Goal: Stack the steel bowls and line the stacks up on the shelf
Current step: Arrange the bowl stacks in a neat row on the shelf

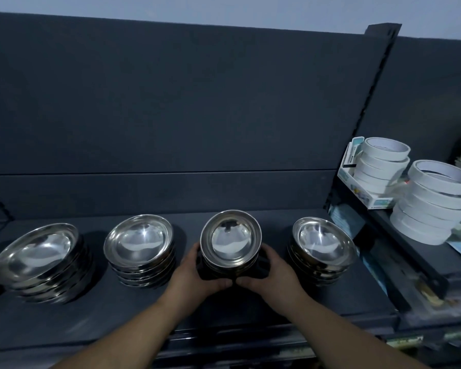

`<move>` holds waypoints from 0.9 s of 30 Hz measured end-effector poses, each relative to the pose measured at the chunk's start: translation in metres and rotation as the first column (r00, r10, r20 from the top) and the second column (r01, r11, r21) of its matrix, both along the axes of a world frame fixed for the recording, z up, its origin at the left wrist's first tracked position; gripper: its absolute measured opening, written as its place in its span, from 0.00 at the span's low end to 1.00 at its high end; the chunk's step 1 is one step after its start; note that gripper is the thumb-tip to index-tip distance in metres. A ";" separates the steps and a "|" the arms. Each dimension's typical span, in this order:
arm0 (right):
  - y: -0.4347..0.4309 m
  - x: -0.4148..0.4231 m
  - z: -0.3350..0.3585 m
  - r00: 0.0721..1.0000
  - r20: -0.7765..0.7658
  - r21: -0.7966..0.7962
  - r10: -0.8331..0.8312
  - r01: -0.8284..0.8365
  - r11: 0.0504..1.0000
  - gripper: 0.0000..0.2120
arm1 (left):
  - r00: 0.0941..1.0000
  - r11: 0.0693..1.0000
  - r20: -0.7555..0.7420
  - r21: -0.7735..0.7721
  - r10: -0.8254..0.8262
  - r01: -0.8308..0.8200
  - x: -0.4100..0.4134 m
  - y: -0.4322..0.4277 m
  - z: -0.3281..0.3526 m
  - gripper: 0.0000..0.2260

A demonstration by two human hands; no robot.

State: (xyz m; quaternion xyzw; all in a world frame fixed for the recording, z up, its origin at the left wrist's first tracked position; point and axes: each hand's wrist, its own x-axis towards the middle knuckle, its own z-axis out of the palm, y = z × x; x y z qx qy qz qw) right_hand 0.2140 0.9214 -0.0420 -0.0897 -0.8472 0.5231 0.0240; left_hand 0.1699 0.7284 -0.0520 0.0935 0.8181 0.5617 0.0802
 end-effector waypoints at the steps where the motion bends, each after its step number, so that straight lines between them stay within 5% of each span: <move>1: 0.000 0.000 0.001 1.000 -0.007 -0.011 0.004 -0.004 1.000 0.43 | 1.000 1.000 -0.003 0.019 0.000 0.000 0.001 0.001 0.002 0.39; 8: 0.000 -0.003 0.003 0.999 -0.045 -0.059 0.012 -0.014 0.998 0.42 | 0.999 0.996 -0.027 0.085 0.018 -0.015 0.003 0.003 0.011 0.34; 14: 0.003 -0.004 0.006 0.998 -0.052 -0.058 0.021 -0.024 0.998 0.45 | 0.996 0.996 -0.042 -0.043 0.076 -0.078 0.001 0.002 0.014 0.46; 20: 0.007 -0.003 0.010 0.998 -0.044 -0.032 0.045 -0.046 0.998 0.42 | 0.995 0.992 -0.068 -0.104 0.069 -0.076 0.002 0.002 0.018 0.39; 27: 0.006 -0.002 0.013 0.993 -0.104 0.006 0.052 -0.051 0.999 0.38 | 0.997 0.995 -0.057 -0.077 0.061 -0.066 -0.001 0.002 0.016 0.50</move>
